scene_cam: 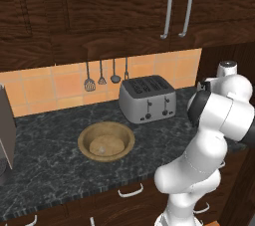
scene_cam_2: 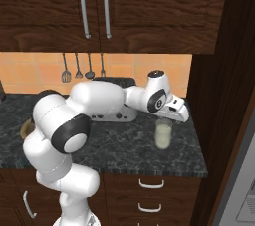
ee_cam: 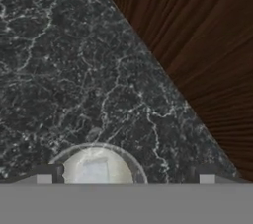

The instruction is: Grab a lemon wedge from the fridge and one ice cube from the ice bowl, and put them in the glass of lemonade.

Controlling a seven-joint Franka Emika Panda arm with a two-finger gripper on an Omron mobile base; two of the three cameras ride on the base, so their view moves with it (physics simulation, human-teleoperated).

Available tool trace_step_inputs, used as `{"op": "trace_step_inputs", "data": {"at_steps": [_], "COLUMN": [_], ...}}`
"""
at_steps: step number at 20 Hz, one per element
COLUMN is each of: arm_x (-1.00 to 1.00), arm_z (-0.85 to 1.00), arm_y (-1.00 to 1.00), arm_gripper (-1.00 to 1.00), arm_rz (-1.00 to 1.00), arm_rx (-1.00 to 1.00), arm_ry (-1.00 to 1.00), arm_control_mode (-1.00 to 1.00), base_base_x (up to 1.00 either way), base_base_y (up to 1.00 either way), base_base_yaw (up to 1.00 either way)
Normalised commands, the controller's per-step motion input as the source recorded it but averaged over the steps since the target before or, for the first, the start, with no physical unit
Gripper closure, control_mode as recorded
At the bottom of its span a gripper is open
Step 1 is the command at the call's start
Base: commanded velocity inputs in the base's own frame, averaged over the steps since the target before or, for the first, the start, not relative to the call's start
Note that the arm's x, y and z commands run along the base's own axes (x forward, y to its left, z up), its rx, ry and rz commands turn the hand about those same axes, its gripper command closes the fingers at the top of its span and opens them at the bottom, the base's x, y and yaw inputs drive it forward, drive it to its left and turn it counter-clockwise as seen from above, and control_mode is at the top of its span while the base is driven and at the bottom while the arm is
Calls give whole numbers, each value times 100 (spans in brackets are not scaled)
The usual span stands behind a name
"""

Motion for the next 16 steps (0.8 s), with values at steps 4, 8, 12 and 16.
{"op": "trace_step_inputs", "data": {"at_steps": [4, 8, 12, 16], "arm_x": [-38, -80, -83, -92], "arm_z": [0, 8, 21, 23], "arm_y": [0, 31, 77, 91], "arm_gripper": [-100, -100, -100, -100], "arm_rz": [-4, 0, 0, 0], "arm_rx": [5, -2, -9, -3], "arm_ry": [-3, -21, -37, -34], "arm_control_mode": [-100, -100, -100, -100], "base_base_x": [0, 0, 0, 0], "base_base_y": [0, 0, 0, 0], "base_base_yaw": [0, 0, 0, 0]}}
